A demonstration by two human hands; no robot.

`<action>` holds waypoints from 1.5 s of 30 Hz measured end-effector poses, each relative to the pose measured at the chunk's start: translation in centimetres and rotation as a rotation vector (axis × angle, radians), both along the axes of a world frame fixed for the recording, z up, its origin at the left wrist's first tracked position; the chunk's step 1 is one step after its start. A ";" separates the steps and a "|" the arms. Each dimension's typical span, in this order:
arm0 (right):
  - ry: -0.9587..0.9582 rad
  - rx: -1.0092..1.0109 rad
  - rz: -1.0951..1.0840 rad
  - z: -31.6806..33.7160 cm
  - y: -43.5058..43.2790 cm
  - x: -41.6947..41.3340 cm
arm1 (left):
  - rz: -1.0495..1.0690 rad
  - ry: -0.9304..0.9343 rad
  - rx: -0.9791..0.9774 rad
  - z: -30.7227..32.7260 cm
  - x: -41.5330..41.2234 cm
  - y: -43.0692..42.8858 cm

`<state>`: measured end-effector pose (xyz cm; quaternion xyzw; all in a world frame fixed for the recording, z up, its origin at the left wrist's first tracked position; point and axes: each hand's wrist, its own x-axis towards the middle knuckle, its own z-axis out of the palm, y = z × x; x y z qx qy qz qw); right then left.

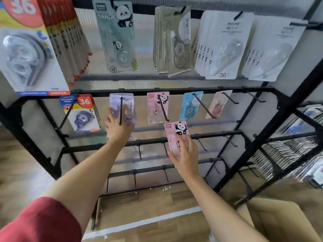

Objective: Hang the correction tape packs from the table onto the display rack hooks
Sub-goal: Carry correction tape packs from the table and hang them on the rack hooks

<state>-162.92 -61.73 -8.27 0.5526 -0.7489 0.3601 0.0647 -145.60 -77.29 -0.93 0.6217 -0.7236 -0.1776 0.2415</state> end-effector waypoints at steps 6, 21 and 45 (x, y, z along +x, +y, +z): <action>0.011 0.043 -0.002 0.0 -0.4 0.1 | 0.011 -0.063 0.006 0.2 -0.3 -2.0; -0.039 -0.019 0.065 0.1 3.1 0.8 | -0.083 -0.282 -0.027 -1.3 2.0 4.2; 0.070 -0.132 0.188 5.8 3.6 2.1 | 0.036 -0.164 -0.192 1.5 4.5 13.1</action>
